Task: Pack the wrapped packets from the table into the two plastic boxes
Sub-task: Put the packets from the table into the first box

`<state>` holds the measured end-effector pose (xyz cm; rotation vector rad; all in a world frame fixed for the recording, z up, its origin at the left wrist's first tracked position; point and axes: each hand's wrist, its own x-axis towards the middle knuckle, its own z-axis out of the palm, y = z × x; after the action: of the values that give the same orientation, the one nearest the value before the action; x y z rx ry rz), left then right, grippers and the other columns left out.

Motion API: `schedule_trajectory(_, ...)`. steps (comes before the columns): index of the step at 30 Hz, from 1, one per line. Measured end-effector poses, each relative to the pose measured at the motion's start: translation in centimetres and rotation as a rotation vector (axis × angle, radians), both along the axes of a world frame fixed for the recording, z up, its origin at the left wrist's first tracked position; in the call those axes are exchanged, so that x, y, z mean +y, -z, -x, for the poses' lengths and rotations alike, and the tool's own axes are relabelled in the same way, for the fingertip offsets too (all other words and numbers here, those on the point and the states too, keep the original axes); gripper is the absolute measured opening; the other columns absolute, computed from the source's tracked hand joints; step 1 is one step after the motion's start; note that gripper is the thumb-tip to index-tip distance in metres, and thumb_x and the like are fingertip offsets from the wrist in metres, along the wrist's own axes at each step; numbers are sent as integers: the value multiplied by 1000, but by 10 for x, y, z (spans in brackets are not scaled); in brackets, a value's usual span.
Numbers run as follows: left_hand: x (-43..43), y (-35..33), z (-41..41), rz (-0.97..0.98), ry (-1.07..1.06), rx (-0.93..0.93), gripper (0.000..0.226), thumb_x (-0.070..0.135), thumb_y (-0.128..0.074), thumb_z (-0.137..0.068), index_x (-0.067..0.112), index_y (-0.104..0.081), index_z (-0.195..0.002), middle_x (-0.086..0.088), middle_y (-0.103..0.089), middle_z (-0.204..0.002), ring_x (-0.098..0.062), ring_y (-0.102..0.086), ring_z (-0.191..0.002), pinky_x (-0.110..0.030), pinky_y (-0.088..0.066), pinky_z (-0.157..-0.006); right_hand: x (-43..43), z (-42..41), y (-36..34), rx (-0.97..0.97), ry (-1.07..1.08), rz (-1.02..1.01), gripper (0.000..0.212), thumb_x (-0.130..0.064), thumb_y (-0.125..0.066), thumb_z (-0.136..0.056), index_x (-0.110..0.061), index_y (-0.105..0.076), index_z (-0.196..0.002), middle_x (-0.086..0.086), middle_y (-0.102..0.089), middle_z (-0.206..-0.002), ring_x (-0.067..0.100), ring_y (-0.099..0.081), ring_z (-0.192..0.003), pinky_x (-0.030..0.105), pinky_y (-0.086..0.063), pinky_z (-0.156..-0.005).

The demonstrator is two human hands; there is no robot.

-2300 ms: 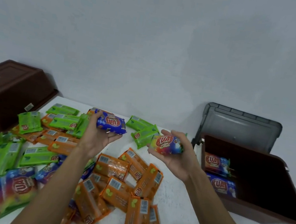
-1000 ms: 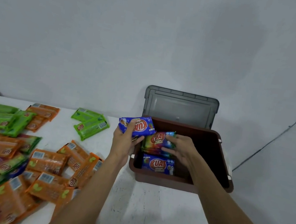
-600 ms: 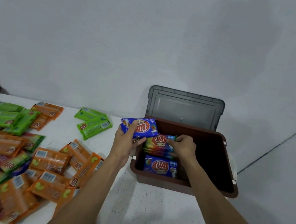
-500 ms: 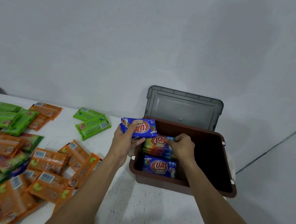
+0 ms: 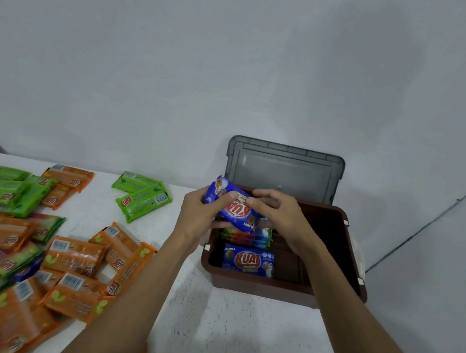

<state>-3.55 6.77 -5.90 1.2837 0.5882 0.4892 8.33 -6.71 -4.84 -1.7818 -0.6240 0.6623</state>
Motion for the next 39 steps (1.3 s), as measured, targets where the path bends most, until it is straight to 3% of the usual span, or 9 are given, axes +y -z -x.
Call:
schedule_trajectory(4,2,-8,-3,-8,-4,-12,36,30,-72,-84,11,-59,-112,-7,-71,-101,-18,-72,-87,-31,-59,-59,-7,1,1,80,-5,-40,35,-27,-70,-88,-14,-62,-119,6,-70,-111,16,-71,-97,34,-60,-78)
schedule_trajectory(9,-5,-10,-6,-23,29,17,37,38,-64,-88,7,-63,-107,-6,-72,-99,-16,-72,-88,-28,-58,-58,-20,2,-4,191,-97,4,34,-22,-70,-87,-26,-58,-119,8,-66,-119,25,-68,-106,48,-55,-88)
schedule_trajectory(13,-10,-12,-7,5,129,-6,39,41,-59,-90,11,-66,-114,-3,-71,-108,-14,-70,-96,-38,-60,-70,-30,3,-5,305,-97,-36,44,-12,-72,-83,-15,-48,-120,11,-67,-118,31,-68,-106,50,-54,-92)
schedule_trajectory(16,-10,-14,-5,19,176,-48,37,38,-55,-93,12,-66,-117,-4,-70,-112,-15,-68,-101,-34,-59,-78,-33,7,0,371,-15,-57,54,-3,-68,-85,-11,-44,-132,10,-65,-117,27,-68,-103,47,-56,-89)
schedule_trajectory(19,-6,-7,-1,-371,72,49,26,36,-57,-94,19,-68,-110,2,-69,-111,-10,-65,-102,-22,-53,-81,-37,7,9,465,50,-142,63,4,-67,-85,-22,-40,-135,13,-62,-122,30,-66,-108,47,-57,-85)
schedule_trajectory(22,5,12,6,-875,-28,249,24,29,-59,-93,22,-66,-115,3,-60,-121,-11,-55,-110,-26,-46,-88,-40,6,15,463,131,-166,54,0,-68,-86,-27,-44,-127,14,-63,-123,33,-67,-107,49,-58,-82)
schedule_trajectory(25,8,28,13,-938,-4,390,29,30,-53,-95,24,-61,-123,0,-53,-130,-16,-52,-117,-33,-46,-89,-42,9,17,377,193,-101,35,-14,-70,-88,-21,-51,-117,13,-67,-118,30,-70,-100,45,-60,-78)
schedule_trajectory(30,4,38,15,-1062,5,428,32,31,-46,-99,22,-55,-129,0,-58,-127,-19,-55,-113,-32,-46,-84,-41,17,20,281,229,62,45,-17,-77,-82,-10,-54,-120,10,-68,-113,22,-70,-95,31,-60,-70)
schedule_trajectory(39,1,41,17,-1056,-6,454,32,34,-43,-100,24,-54,-129,3,-59,-127,-18,-56,-113,-36,-47,-85,-29,30,28,155,65,312,50,-15,-79,-80,-14,-52,-122,1,-64,-107,15,-66,-91,32,-61,-73)
